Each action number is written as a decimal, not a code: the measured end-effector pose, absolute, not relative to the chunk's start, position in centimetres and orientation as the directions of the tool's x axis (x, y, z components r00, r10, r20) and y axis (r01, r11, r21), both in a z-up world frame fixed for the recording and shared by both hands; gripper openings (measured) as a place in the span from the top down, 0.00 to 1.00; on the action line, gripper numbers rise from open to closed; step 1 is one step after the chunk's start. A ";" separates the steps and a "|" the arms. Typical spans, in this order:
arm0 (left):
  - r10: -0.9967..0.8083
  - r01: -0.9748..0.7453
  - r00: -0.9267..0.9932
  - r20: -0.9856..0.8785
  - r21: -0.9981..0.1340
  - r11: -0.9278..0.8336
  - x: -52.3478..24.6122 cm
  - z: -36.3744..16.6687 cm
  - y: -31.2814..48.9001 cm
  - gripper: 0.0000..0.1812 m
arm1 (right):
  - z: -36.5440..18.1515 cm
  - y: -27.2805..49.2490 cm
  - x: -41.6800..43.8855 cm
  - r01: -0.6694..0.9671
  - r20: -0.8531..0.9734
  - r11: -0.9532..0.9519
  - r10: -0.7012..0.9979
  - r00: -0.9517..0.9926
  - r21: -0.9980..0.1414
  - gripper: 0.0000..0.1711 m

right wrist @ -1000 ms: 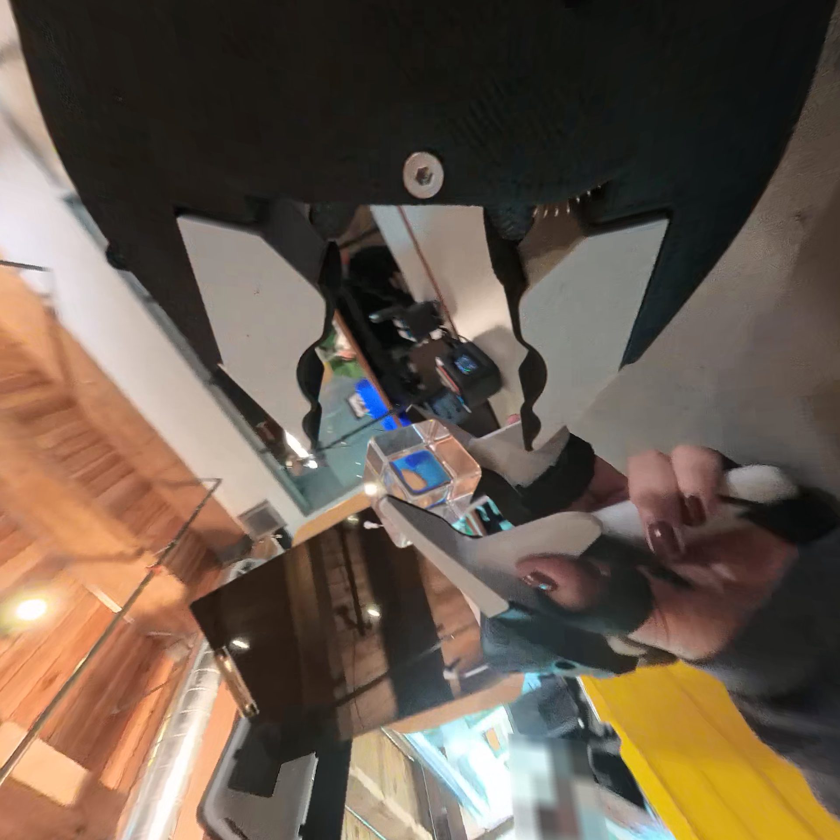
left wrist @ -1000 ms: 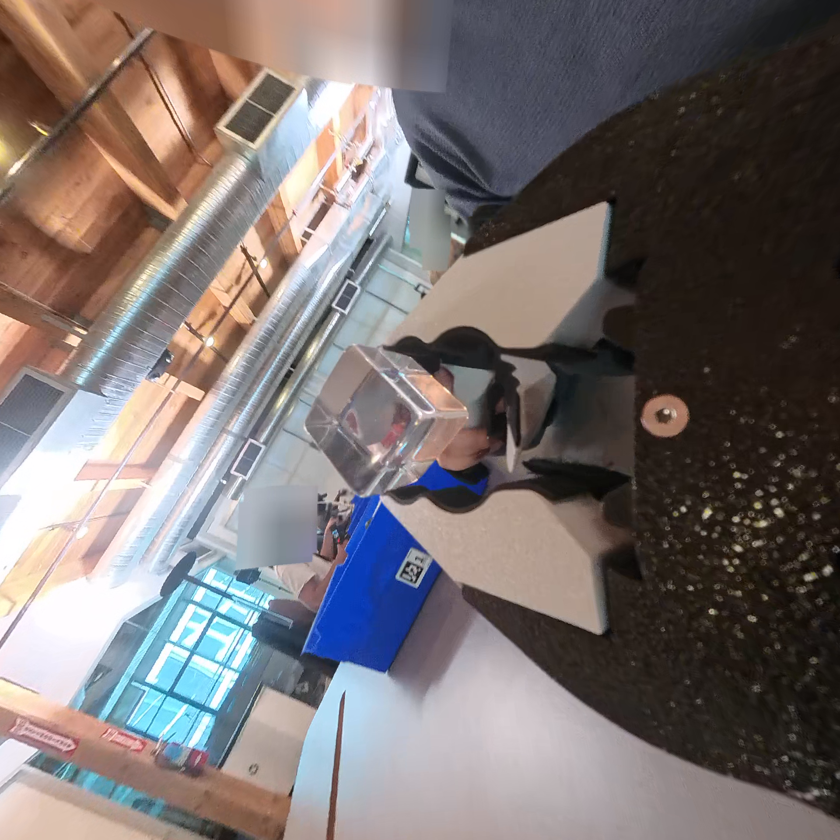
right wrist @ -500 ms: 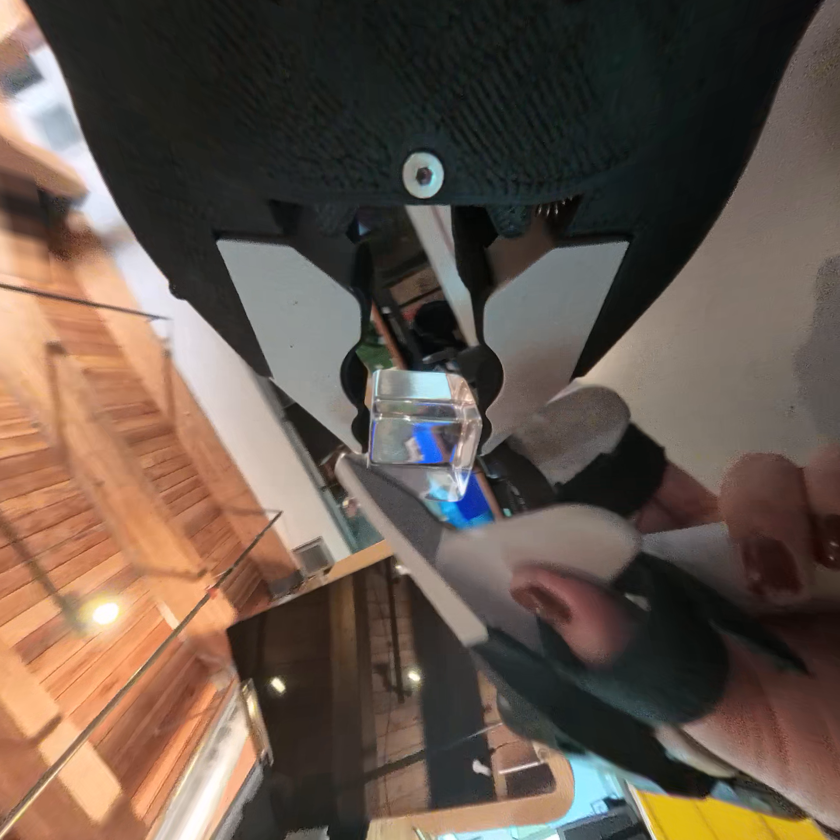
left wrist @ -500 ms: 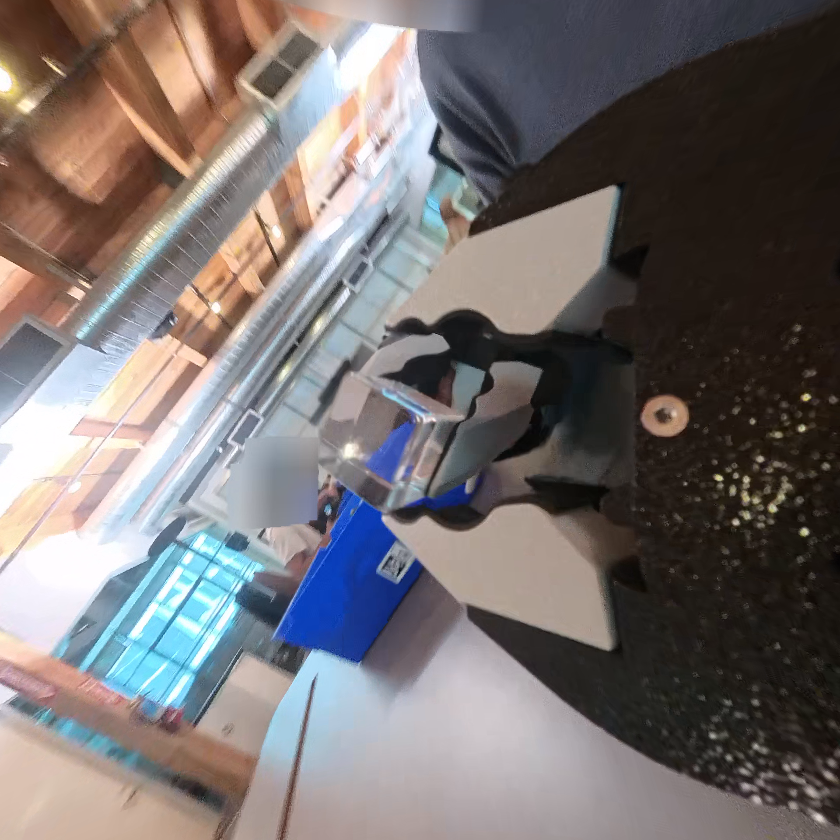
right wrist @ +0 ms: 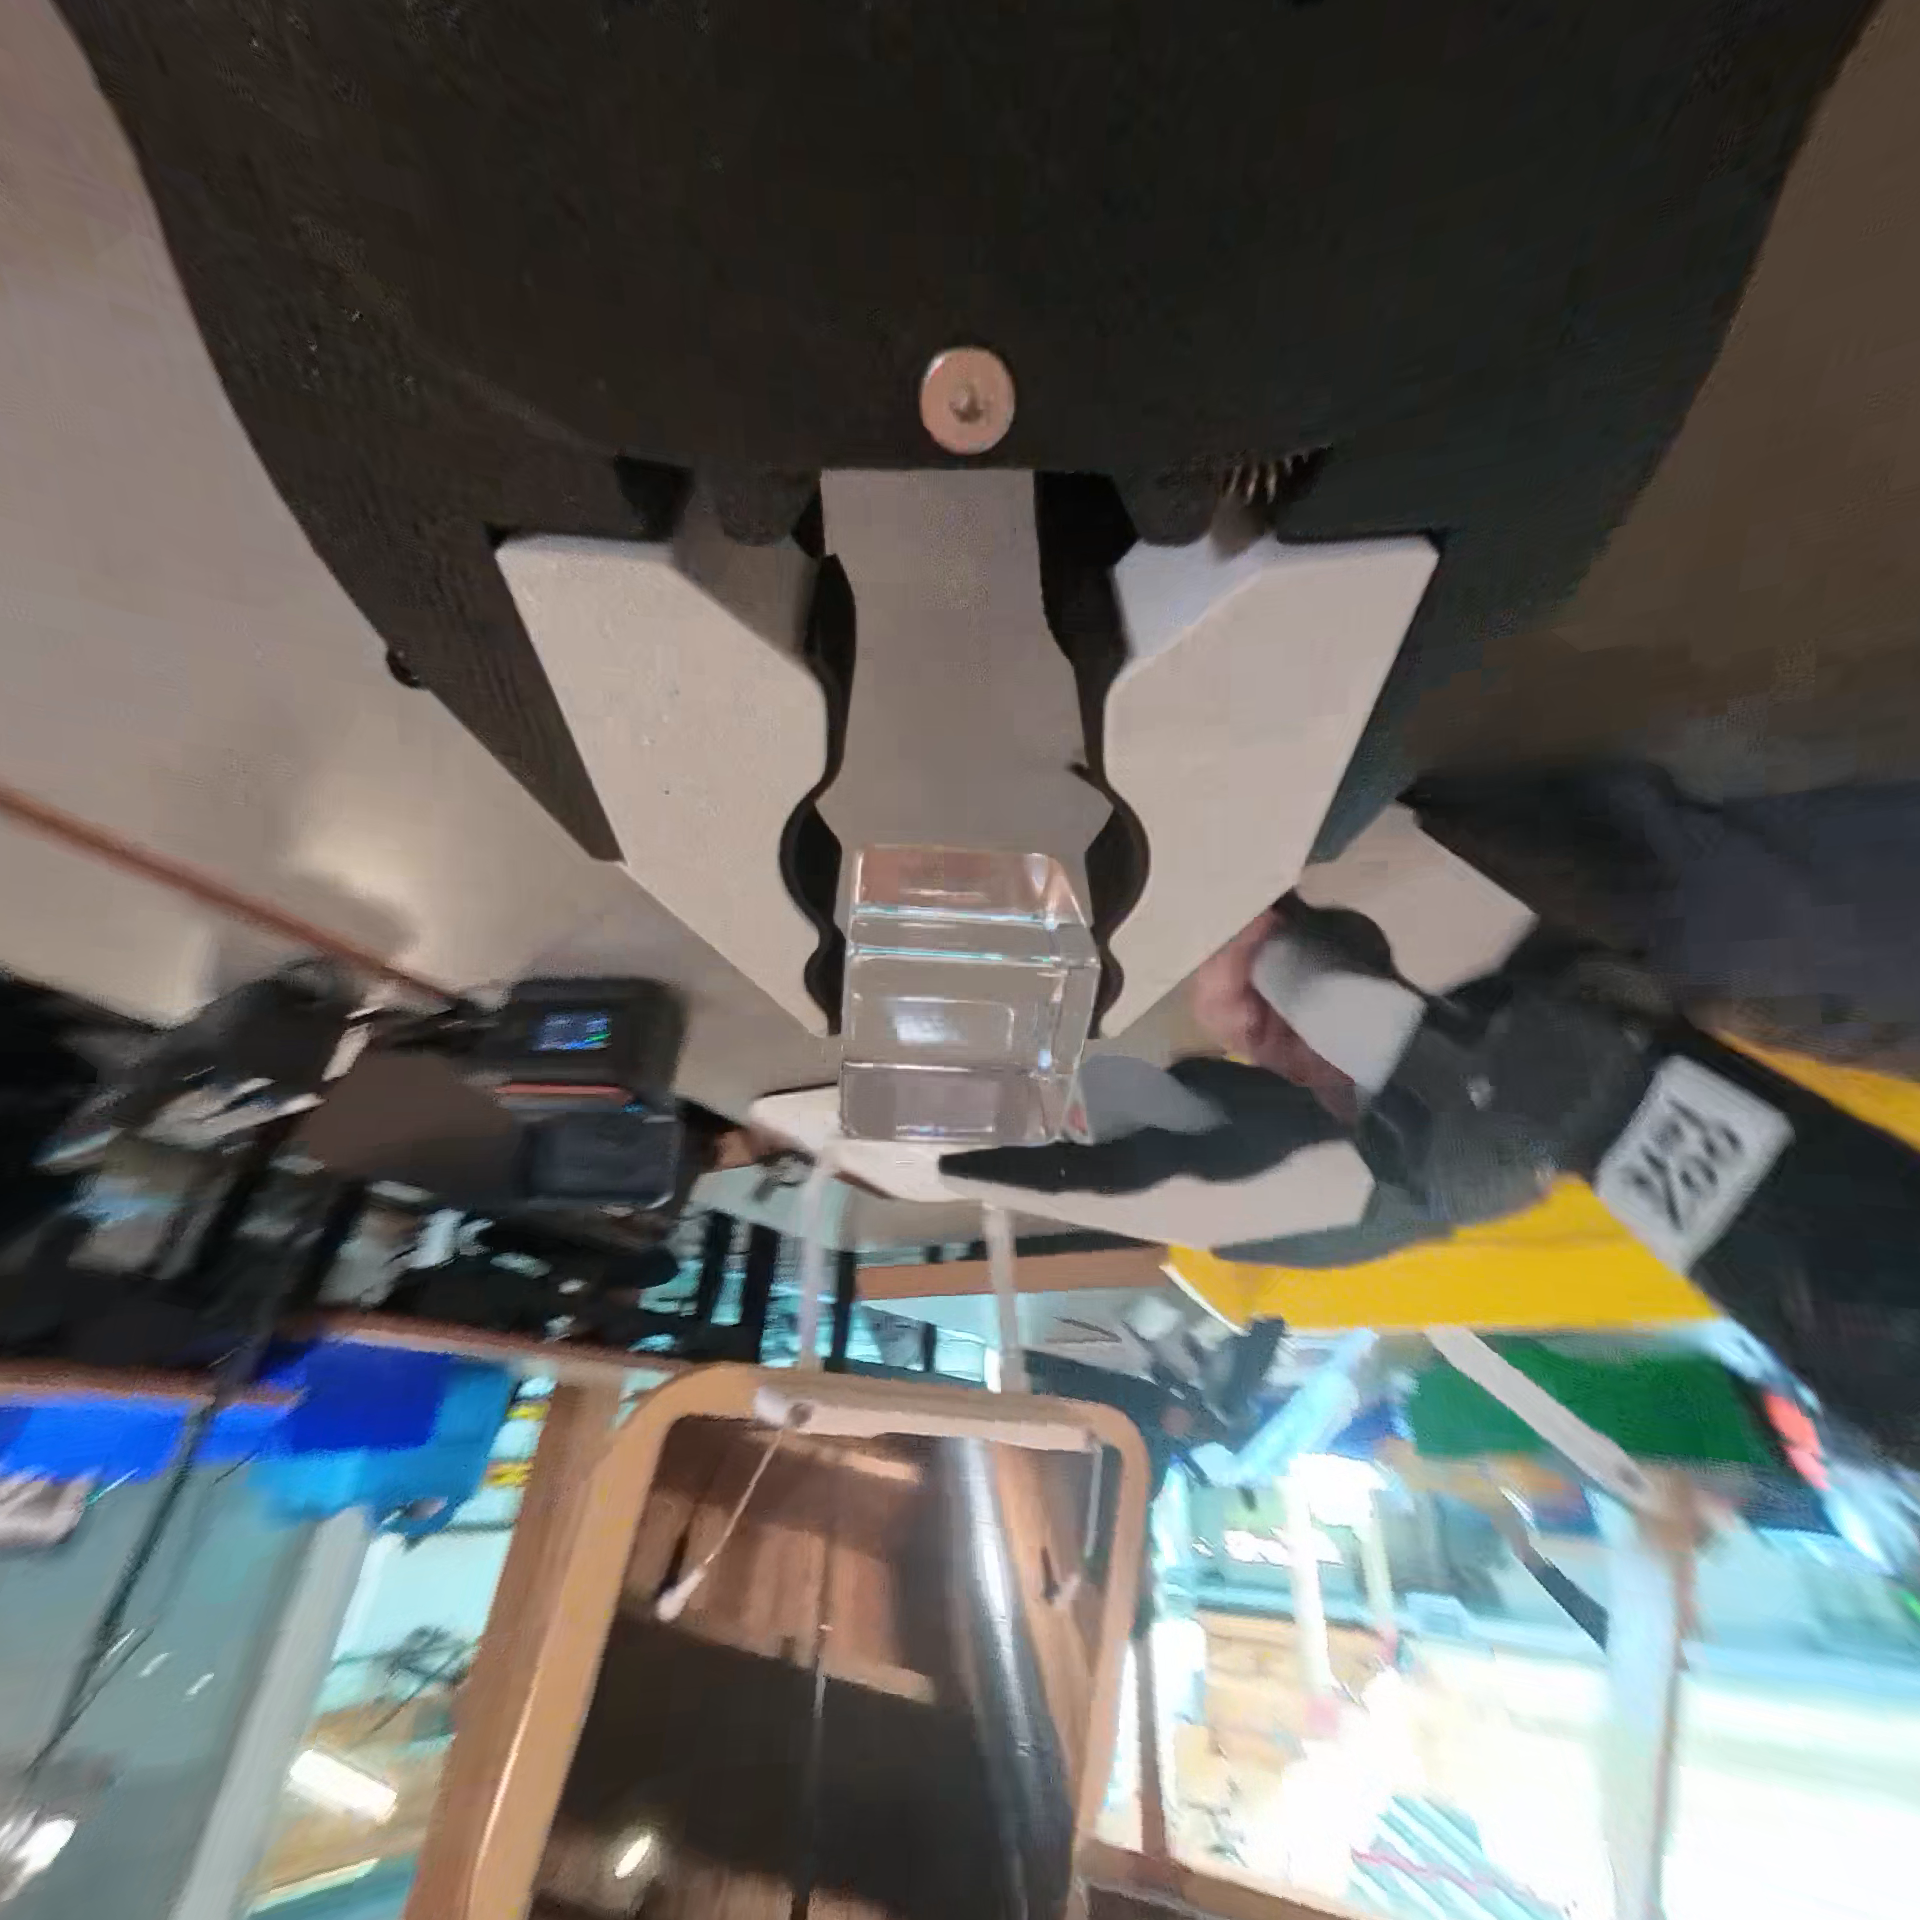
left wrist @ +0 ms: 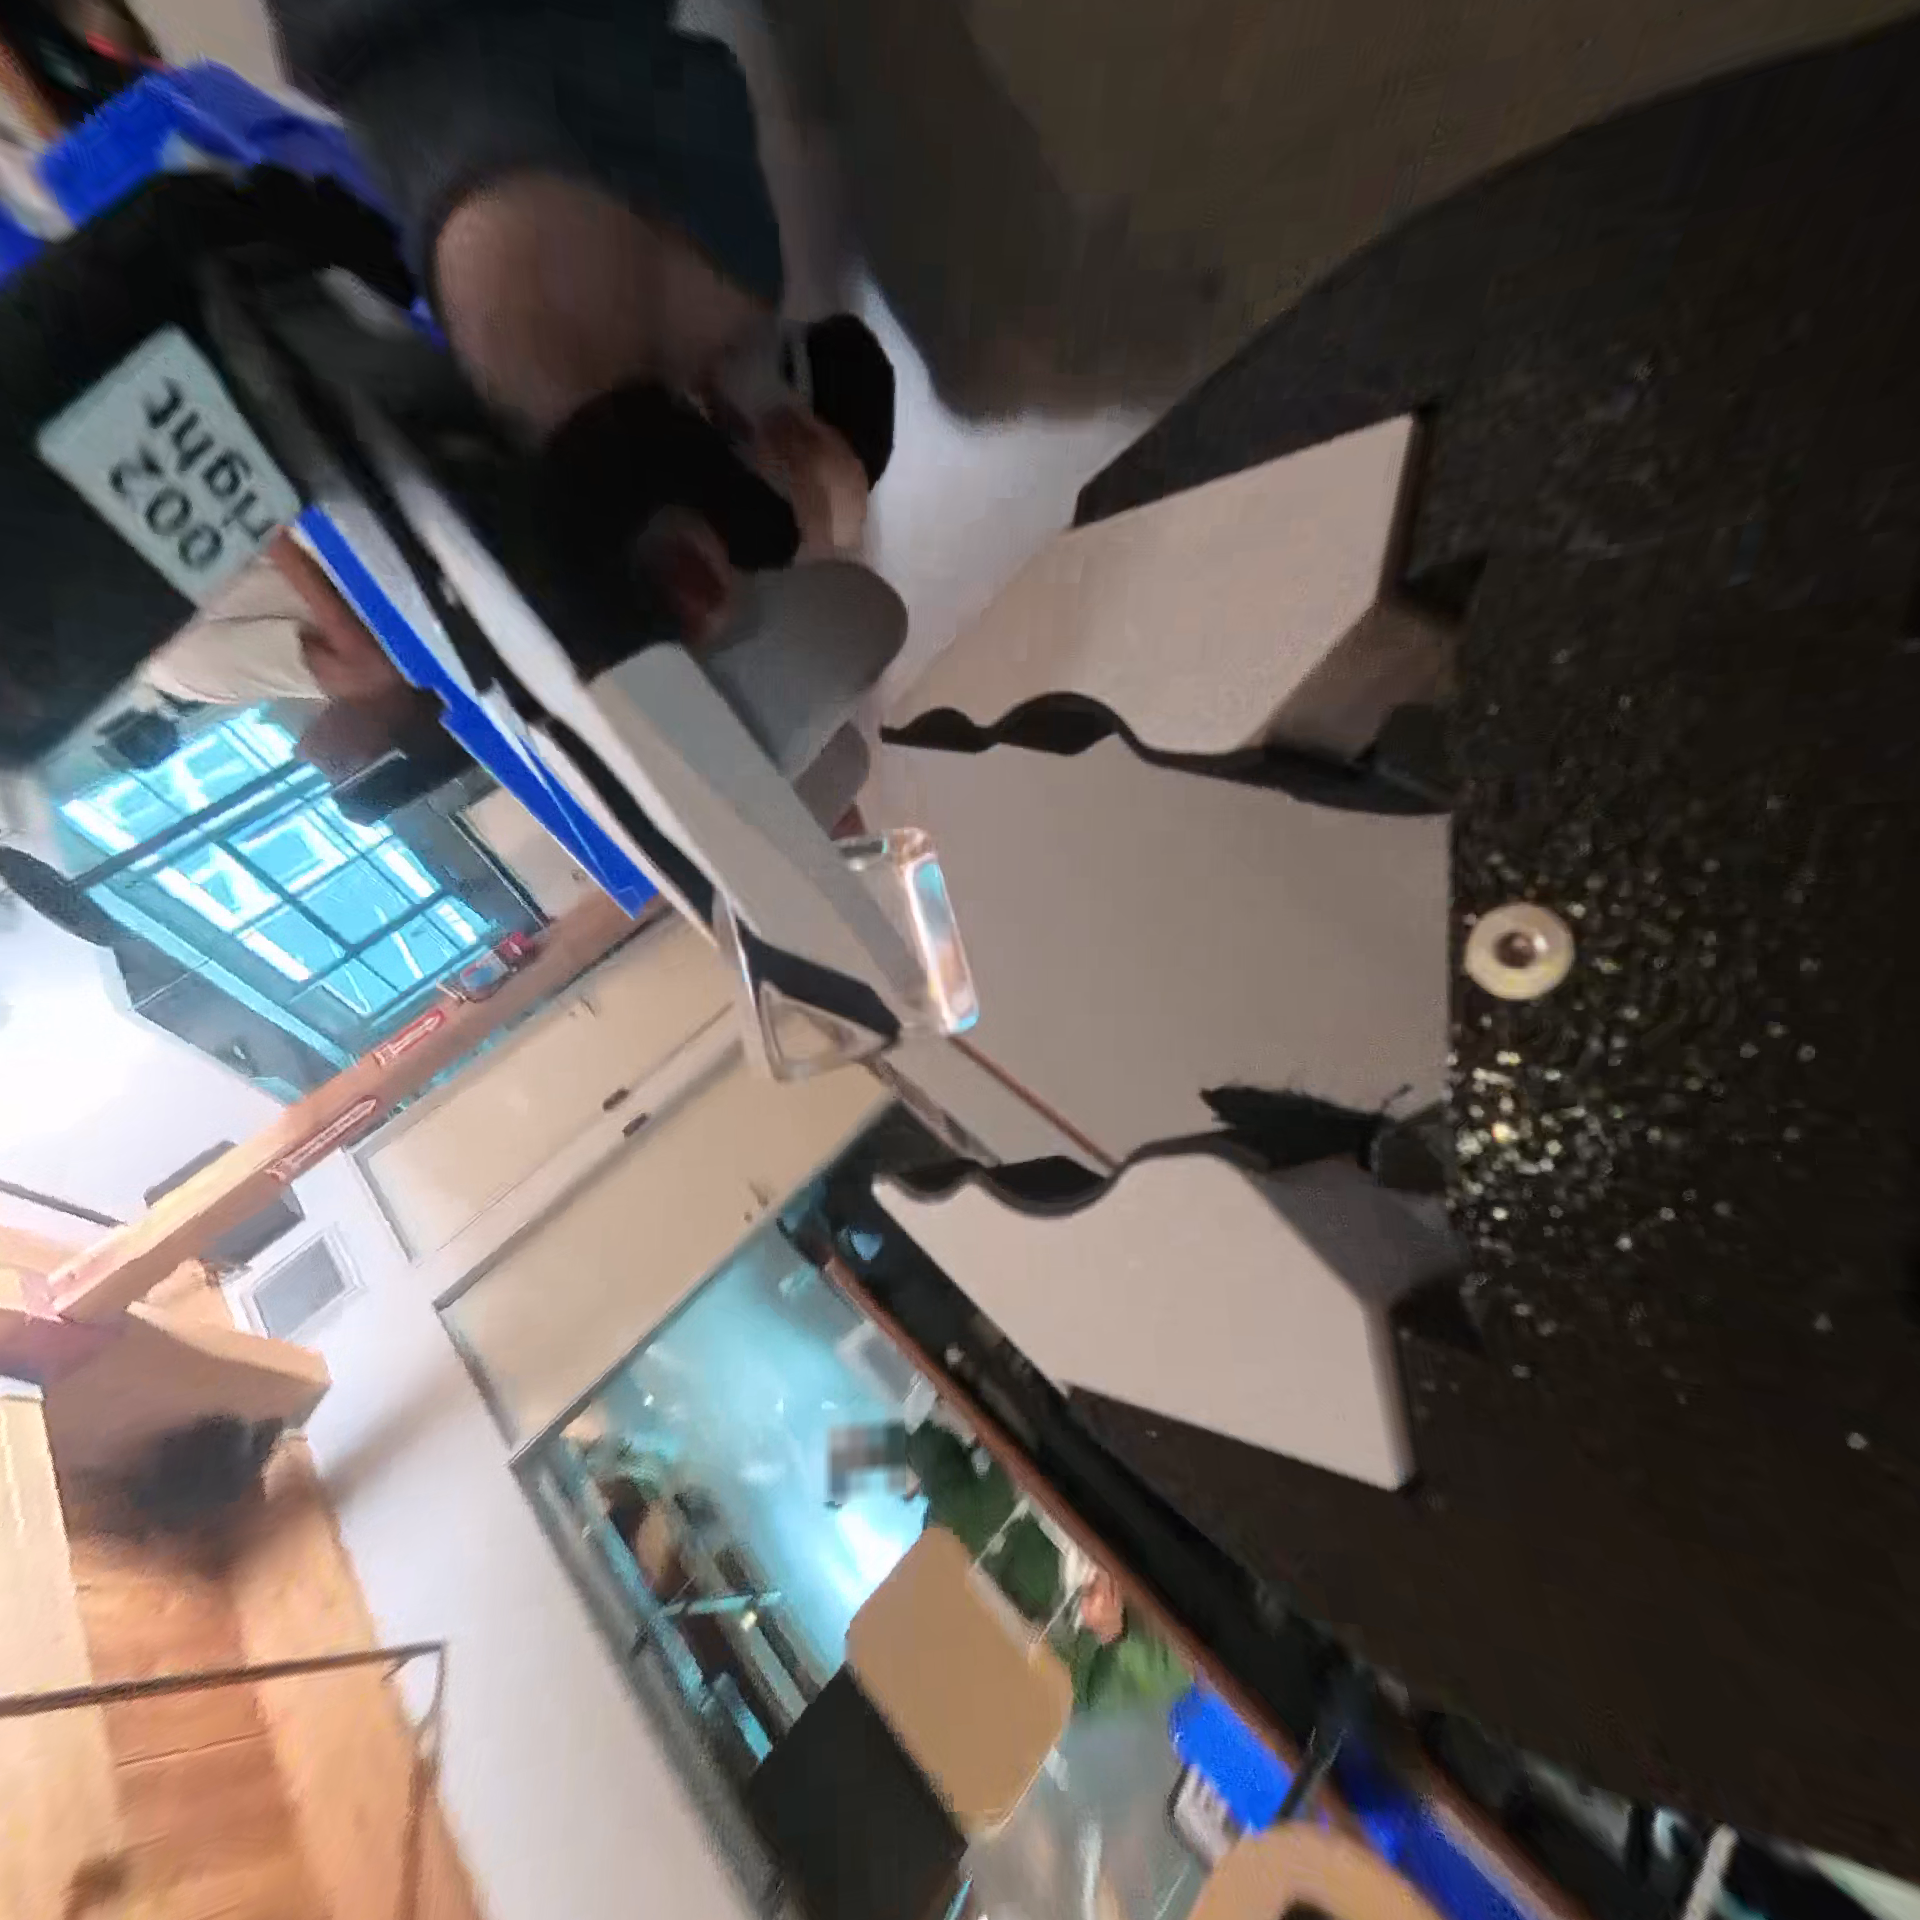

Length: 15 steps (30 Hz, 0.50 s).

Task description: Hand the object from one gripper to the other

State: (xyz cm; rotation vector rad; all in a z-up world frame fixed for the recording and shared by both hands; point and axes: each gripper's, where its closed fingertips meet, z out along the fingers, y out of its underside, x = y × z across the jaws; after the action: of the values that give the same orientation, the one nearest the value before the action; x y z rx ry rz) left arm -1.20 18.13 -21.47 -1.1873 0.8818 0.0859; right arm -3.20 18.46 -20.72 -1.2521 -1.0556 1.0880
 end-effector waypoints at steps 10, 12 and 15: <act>-0.376 -0.520 0.664 -0.646 -0.761 0.389 -0.7 -21.4 18.1 0.74 | -21.1 17.0 -3.9 -0.088 -0.242 -0.241 0.970 0.002 -0.967 0.74; -0.420 -0.480 0.686 -0.594 -0.803 0.353 -0.7 -21.4 18.2 0.75 | -20.7 17.4 -3.7 -0.121 -0.230 -0.226 0.973 0.017 -0.967 0.74; -0.492 -0.336 0.758 -0.428 -0.903 0.268 -1.7 -21.3 18.8 0.75 | -18.8 18.3 -2.5 -0.244 -0.176 -0.151 0.981 0.084 -0.958 0.67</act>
State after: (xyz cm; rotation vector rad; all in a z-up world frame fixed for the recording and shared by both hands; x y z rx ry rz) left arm -1.69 18.76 -21.29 -1.3327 0.7598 -0.1198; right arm -2.54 18.31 -18.82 -1.1944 -0.8732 1.3527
